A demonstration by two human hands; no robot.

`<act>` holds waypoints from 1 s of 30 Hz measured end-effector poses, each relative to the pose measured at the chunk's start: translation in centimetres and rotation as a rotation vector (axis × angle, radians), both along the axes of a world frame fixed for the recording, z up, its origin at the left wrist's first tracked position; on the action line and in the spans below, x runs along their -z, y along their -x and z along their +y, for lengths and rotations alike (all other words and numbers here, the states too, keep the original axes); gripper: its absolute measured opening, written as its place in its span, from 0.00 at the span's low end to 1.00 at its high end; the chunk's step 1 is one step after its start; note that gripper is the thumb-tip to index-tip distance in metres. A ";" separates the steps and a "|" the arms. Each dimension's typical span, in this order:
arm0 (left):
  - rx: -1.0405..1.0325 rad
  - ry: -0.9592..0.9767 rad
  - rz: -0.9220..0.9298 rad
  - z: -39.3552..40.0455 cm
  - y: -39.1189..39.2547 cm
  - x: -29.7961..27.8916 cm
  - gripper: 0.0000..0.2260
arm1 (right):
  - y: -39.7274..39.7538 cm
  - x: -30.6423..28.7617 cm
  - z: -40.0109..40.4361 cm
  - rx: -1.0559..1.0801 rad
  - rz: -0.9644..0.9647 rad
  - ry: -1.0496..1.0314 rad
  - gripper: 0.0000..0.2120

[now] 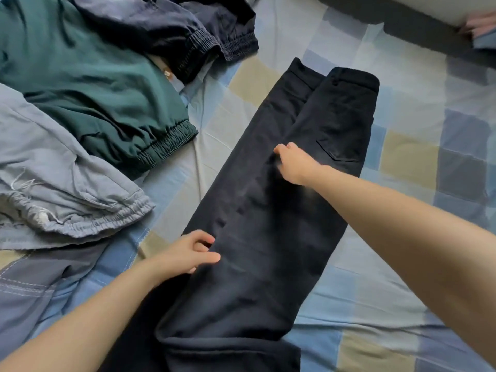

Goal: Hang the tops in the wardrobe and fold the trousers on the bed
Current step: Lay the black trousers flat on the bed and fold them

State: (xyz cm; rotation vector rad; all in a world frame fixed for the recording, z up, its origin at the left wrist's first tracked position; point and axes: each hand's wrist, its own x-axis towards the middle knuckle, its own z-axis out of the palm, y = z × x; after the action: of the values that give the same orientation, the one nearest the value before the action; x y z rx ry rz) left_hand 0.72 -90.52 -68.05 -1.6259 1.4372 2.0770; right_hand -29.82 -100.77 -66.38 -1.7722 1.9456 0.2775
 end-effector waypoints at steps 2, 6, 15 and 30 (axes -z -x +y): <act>-0.067 0.114 0.003 -2.4 3.3 0.6 0.13 | 1.3 0.0 -1.8 -0.100 0.162 0.021 0.24; -0.119 0.239 0.024 -4.6 8.6 1.6 0.15 | 3.1 0.5 -4.5 -0.234 0.361 0.070 0.27; -0.158 0.380 0.091 -5.7 8.0 1.6 0.07 | 8.1 -0.4 -7.9 -0.285 0.479 0.181 0.18; -0.500 0.122 0.016 -7.3 1.9 7.1 0.05 | -0.3 1.7 -12.8 -0.235 0.313 0.268 0.15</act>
State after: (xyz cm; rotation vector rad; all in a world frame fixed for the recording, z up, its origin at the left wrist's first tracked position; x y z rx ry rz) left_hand -1.22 -97.86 -75.14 -2.2095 1.2807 2.2796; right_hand -29.48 -113.55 -68.13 -2.2535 2.0626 0.4114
